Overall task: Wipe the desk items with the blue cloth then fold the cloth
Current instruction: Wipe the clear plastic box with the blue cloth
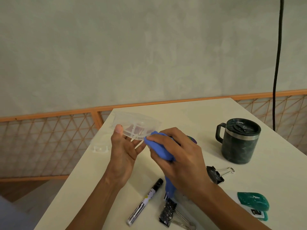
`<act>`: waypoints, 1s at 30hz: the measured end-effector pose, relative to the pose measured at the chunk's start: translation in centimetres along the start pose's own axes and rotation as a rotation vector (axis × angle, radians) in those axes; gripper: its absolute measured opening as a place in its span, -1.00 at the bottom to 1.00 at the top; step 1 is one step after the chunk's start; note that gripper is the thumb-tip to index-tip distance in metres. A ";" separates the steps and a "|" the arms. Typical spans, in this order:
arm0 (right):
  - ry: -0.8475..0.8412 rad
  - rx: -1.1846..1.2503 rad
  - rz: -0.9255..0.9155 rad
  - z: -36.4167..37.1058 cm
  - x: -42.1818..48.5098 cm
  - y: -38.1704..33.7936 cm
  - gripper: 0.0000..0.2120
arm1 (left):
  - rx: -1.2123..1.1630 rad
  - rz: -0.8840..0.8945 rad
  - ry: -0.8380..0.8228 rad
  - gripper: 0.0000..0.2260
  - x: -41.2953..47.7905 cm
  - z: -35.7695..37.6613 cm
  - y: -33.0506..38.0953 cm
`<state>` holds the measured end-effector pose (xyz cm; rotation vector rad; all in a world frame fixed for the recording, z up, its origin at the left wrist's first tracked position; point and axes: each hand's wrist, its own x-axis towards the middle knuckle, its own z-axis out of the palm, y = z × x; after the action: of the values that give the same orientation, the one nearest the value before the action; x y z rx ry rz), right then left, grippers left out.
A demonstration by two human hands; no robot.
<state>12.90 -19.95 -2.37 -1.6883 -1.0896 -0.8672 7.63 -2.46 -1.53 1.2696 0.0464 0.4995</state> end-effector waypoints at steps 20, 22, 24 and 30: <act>-0.048 -0.159 -0.025 -0.7 0.1 2.6 -0.76 | -0.093 0.046 -0.029 0.02 -0.4 0.5 1.2; -0.038 -0.122 -0.058 -0.7 0.2 1.7 -0.75 | -0.024 0.055 -0.005 -0.13 -0.5 0.5 1.1; -0.055 -0.043 -0.098 -0.7 0.2 0.6 -0.74 | 0.021 0.041 0.012 -0.05 -0.6 0.4 1.0; -0.093 -0.091 0.016 -0.9 0.1 2.4 -0.71 | -0.008 0.056 -0.002 0.02 -0.6 0.5 1.4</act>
<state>15.16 -21.19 -2.73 -1.8257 -1.1122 -0.8467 6.72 -2.82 -0.23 1.2665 0.0067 0.5462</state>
